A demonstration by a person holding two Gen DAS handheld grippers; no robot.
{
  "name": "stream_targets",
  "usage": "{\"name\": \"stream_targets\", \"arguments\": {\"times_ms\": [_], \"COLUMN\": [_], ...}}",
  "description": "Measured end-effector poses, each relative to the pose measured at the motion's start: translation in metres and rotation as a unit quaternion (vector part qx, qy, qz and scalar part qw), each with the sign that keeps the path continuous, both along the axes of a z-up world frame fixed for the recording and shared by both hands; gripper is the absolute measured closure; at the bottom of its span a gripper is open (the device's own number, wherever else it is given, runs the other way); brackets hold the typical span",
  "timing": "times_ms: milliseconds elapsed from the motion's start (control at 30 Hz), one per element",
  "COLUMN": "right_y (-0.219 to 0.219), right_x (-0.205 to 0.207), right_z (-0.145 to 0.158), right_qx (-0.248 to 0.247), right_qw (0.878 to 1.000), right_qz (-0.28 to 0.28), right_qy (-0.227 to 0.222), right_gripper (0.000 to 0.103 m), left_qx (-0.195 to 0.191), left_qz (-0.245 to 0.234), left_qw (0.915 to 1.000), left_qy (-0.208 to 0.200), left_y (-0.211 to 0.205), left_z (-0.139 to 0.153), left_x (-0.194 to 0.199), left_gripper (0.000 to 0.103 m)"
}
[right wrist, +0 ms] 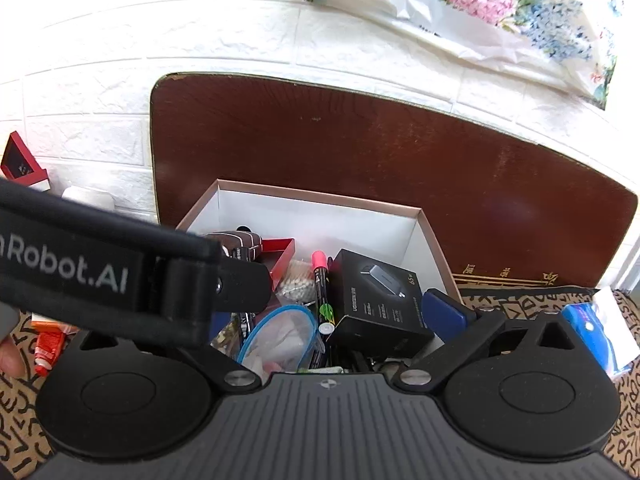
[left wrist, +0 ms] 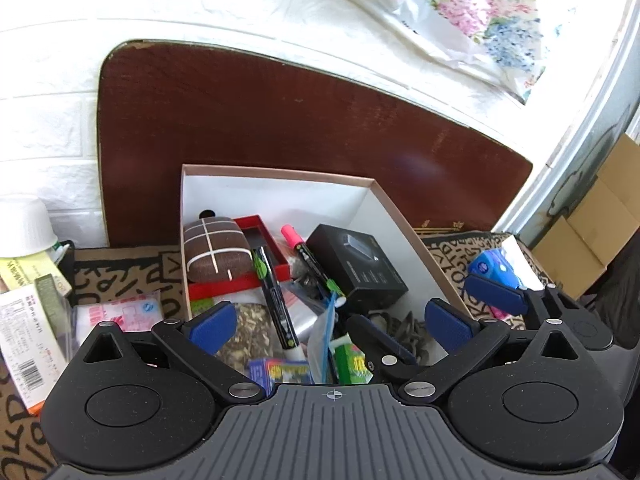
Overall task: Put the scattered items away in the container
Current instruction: 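Open both grippers to drop the markers into the box, then withdraw both tools from the box toward the remaining items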
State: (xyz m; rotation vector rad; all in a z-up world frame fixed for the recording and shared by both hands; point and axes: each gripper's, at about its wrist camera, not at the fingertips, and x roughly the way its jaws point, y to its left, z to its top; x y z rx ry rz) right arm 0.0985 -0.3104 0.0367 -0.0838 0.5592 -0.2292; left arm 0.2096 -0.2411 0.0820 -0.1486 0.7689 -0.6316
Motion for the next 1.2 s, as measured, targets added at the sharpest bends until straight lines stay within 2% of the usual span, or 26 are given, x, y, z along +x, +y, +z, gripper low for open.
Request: {"name": "stream_targets", "arguments": {"times_ms": [233, 467, 600, 733, 933, 1100, 1200], "right_y": [0.021, 0.061, 0.081, 0.107, 0.149, 0.176, 0.192], "right_x": [-0.027, -0.062, -0.081, -0.094, -0.101, -0.089, -0.081], "right_z": [0.012, -0.003, -0.014, -0.028, -0.052, -0.070, -0.078], "right_qx": [-0.007, -0.020, 0.019, 0.044, 0.048, 0.079, 0.081], "right_qw": [1.000, 0.998, 0.997, 0.994, 0.989, 0.981, 0.978], "right_qz": [0.015, 0.051, 0.075, 0.100, 0.141, 0.175, 0.185], "right_qy": [-0.011, -0.010, -0.003, 0.007, 0.018, 0.041, 0.046], "right_gripper": [0.001, 0.001, 0.001, 0.001, 0.001, 0.001, 0.001], "left_qx": [-0.001, -0.023, -0.047, -0.046, -0.051, -0.047, -0.047], "left_qz": [0.002, 0.032, 0.062, 0.092, 0.130, 0.158, 0.168], "left_qw": [0.9998, 0.9992, 0.9969, 0.9946, 0.9897, 0.9857, 0.9843], "left_qy": [-0.022, -0.012, -0.006, 0.000, 0.029, 0.033, 0.028], "left_y": [0.020, 0.072, 0.105, 0.133, 0.177, 0.209, 0.228], "left_z": [0.002, -0.024, -0.042, -0.059, -0.087, -0.102, -0.109], "left_x": [-0.042, -0.093, -0.121, -0.144, -0.161, -0.163, -0.162], "left_gripper": [0.000, 0.000, 0.000, 0.000, 0.000, 0.000, 0.000]}}
